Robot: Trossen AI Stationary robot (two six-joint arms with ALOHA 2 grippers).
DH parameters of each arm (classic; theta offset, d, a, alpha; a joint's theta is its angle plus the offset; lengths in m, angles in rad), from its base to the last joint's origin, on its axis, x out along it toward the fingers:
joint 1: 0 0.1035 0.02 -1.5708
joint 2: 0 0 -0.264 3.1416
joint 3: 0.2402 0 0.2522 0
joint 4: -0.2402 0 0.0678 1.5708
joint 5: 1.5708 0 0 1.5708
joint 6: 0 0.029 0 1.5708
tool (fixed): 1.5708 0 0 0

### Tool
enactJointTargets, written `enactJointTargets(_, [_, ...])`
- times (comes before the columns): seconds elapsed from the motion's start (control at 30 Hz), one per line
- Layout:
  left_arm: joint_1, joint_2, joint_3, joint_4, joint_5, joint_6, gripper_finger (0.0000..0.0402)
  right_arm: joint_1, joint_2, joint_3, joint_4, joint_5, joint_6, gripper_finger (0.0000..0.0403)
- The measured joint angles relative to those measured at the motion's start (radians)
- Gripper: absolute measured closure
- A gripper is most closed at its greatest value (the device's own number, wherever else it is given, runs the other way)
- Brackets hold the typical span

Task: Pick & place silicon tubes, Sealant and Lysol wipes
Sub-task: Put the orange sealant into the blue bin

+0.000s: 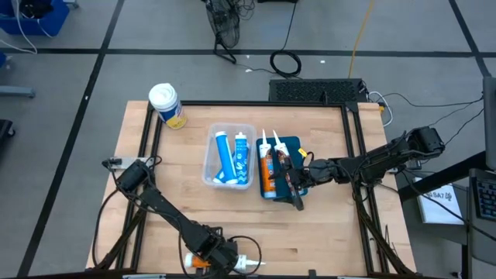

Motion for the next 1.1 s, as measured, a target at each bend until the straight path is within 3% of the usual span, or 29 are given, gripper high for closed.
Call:
enactJointTargets(0.33, [0.030,0.001,-0.002,-0.278,-0.157,-0.139,0.0157,0.000,0.000,0.000,-0.022,0.000,0.003,0.0037])
enactJointTargets(0.6, [0.052,0.004,-0.006,-0.305,-0.217,-0.134,0.0157,0.000,0.000,0.000,-0.022,0.000,0.003,0.0037])
enactJointTargets(0.8, [0.074,0.011,-0.022,-0.295,-0.145,-0.180,0.0157,0.000,0.000,0.000,-0.022,0.000,0.003,0.0037])
enactJointTargets(1.1, [0.080,0.015,-0.075,-0.236,-0.164,-0.202,0.0158,0.000,0.000,0.000,-0.021,0.000,0.003,0.0037])
